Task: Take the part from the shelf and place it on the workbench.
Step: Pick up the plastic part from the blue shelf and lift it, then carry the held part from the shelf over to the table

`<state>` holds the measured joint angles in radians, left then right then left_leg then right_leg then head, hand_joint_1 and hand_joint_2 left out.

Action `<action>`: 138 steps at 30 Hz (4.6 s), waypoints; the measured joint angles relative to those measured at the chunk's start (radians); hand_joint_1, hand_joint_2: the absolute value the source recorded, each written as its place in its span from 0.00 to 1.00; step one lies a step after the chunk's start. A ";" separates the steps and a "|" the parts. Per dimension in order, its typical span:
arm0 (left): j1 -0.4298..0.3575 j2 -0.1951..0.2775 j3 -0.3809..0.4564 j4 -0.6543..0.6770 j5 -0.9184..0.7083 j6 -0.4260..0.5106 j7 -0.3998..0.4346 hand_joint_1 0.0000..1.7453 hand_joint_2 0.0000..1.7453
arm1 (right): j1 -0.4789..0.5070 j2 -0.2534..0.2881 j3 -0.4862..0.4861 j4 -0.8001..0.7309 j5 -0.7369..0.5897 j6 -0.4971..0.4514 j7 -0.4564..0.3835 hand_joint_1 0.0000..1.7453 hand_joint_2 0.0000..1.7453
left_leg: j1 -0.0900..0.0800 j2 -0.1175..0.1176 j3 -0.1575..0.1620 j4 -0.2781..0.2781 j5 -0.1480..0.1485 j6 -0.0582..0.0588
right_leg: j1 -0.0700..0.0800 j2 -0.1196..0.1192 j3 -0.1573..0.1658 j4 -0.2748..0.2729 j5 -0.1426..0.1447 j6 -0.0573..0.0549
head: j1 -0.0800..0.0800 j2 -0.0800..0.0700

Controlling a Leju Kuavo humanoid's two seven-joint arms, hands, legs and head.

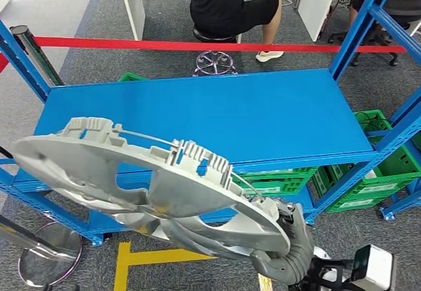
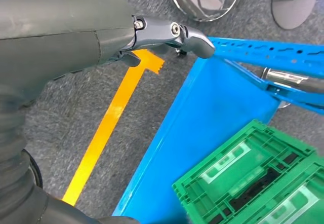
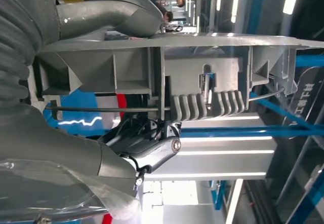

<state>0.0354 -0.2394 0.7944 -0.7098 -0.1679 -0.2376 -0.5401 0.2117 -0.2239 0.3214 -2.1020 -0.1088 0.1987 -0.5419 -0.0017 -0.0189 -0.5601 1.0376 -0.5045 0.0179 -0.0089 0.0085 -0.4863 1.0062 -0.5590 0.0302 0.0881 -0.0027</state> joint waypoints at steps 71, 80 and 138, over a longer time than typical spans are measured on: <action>0.210 -0.120 0.141 -0.336 -0.185 0.179 0.404 0.00 1.00 | -0.025 0.052 -0.059 0.092 0.103 0.026 -0.021 1.00 1.00 | -0.004 0.013 -0.041 -0.011 0.066 0.000 | 0.007 -0.003 -0.003 -0.012 0.020 -0.008 | 0.009 0.000; 0.219 -0.119 0.120 -0.337 -0.183 0.184 0.406 0.00 1.00 | -0.020 0.052 -0.064 0.088 0.103 0.025 -0.020 1.00 1.00 | 0.012 0.014 -0.050 0.199 -0.108 -0.038 | -0.001 -0.020 -0.091 -0.001 0.091 -0.027 | 0.000 0.000; 0.249 -0.120 0.048 -0.358 -0.145 0.210 0.425 0.00 1.00 | -0.016 0.052 -0.068 0.074 0.103 0.018 -0.016 1.00 1.00 | 0.005 0.003 -0.137 0.215 -0.078 -0.039 | -0.008 -0.023 -0.009 -0.018 0.029 -0.029 | -0.013 0.000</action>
<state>0.2845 -0.3594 0.8426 -1.0681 -0.3128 -0.0275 -0.1148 0.1954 -0.1717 0.2530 -2.0278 -0.0053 0.2167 -0.5580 0.0028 -0.0161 -0.6971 1.2529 -0.5829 -0.0213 -0.0165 -0.0146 -0.4958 0.9879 -0.5303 0.0012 0.0749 -0.0031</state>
